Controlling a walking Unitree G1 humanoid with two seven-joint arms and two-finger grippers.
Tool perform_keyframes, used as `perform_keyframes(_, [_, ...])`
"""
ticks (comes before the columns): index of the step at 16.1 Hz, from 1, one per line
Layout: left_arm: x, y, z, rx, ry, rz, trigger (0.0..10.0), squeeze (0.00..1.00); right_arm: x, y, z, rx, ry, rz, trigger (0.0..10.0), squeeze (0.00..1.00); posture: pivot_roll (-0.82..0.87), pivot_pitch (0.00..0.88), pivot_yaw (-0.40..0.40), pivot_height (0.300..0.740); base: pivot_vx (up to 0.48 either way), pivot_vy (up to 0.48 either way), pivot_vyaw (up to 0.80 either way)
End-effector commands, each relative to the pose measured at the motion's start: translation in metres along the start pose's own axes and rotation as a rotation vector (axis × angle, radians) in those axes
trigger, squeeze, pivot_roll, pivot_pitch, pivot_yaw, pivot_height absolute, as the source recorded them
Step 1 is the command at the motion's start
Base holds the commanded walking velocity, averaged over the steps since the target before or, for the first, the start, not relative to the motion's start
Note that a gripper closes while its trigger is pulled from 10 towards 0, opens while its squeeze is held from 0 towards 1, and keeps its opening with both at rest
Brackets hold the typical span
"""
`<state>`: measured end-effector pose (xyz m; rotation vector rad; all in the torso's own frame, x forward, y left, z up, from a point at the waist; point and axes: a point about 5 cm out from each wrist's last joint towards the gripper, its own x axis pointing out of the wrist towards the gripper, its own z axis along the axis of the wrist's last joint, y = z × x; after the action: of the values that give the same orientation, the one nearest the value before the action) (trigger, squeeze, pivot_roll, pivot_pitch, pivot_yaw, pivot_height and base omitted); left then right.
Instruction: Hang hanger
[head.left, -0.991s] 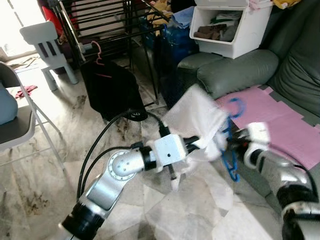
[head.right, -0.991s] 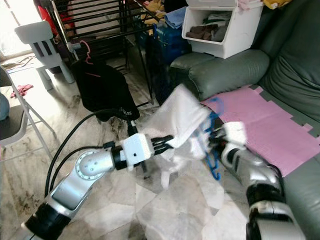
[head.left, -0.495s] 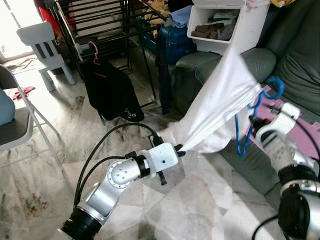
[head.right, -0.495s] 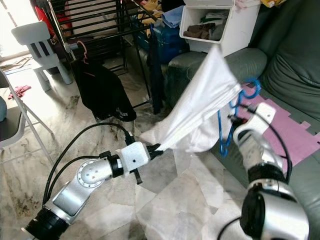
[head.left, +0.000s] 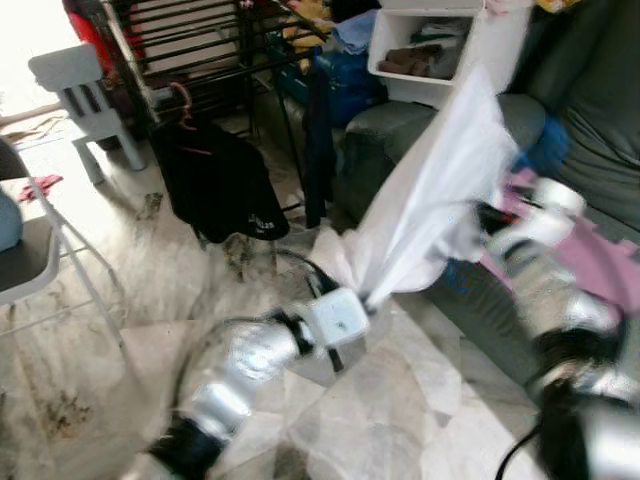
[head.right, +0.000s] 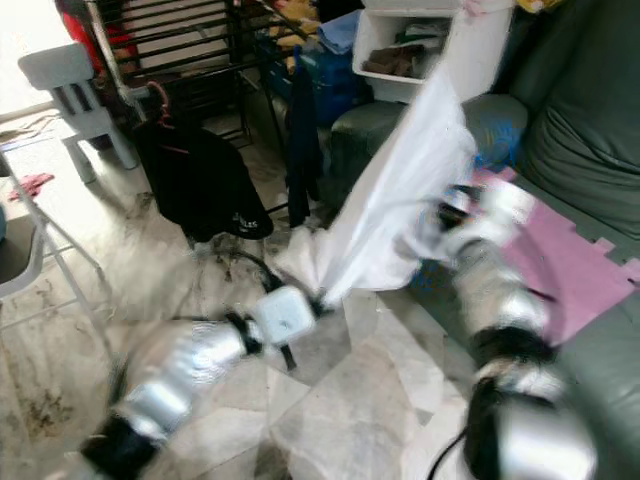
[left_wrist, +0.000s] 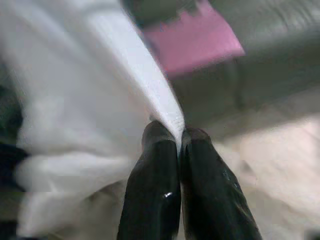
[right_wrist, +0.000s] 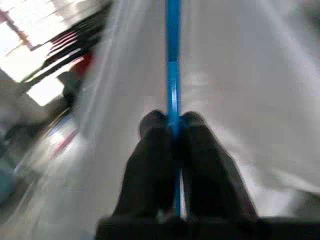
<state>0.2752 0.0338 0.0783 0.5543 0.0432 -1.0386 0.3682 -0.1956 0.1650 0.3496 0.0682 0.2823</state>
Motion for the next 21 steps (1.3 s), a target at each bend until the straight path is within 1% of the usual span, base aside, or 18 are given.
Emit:
perform_keyframes(1, [-0.002, -0.001, -0.018, 0.000, 0.093, 0.011, 10.0, 0.18, 0.000, 0.028, 0.006, -0.162, 0.045, 0.193, 10.0, 0.00, -0.16, 0.000, 0.063, 0.740, 0.000, 0.000, 0.00])
perform_keyframes(2, [0.000, 0.011, -0.015, -0.015, 0.082, 0.081, 10.0, 0.00, -0.017, 0.019, -0.042, -0.378, 0.338, 0.233, 10.0, 0.00, -0.17, 0.000, 0.064, 0.740, 0.000, 0.000, 0.00])
perform_keyframes(3, [0.001, 0.019, -0.011, -0.012, 0.069, 0.109, 10.0, 0.00, -0.026, 0.011, -0.056, -0.391, 0.409, 0.221, 10.0, 0.00, -0.17, 0.000, 0.064, 0.740, 0.000, 0.000, 0.00])
perform_keyframes(4, [0.000, 0.024, -0.008, -0.001, 0.059, 0.121, 10.0, 0.00, -0.034, 0.003, -0.063, -0.358, 0.435, 0.200, 10.0, 0.00, -0.17, 0.000, 0.063, 0.740, 0.000, 0.000, 0.00])
perform_keyframes(19, [0.000, 0.024, -0.008, -0.001, 0.059, 0.121, 10.0, 0.00, -0.034, 0.003, -0.063, -0.358, 0.435, 0.200, 10.0, 0.00, -0.17, 0.000, 0.063, 0.740, 0.000, 0.000, 0.00])
perform_keyframes(20, [0.002, 0.026, -0.009, 0.003, 0.054, 0.127, 10.0, 0.00, -0.043, 0.003, -0.066, -0.361, 0.466, 0.205, 10.0, 0.00, -0.17, 0.000, 0.063, 0.740, 0.000, 0.000, 0.00])
perform_keyframes(21, [-0.007, 0.041, -0.015, -0.083, 0.050, 0.292, 10.0, 0.00, -0.040, -0.001, -0.059, -0.410, 0.379, 0.161, 10.0, 0.00, -0.17, 0.000, 0.051, 0.740, 0.000, 0.000, 0.00])
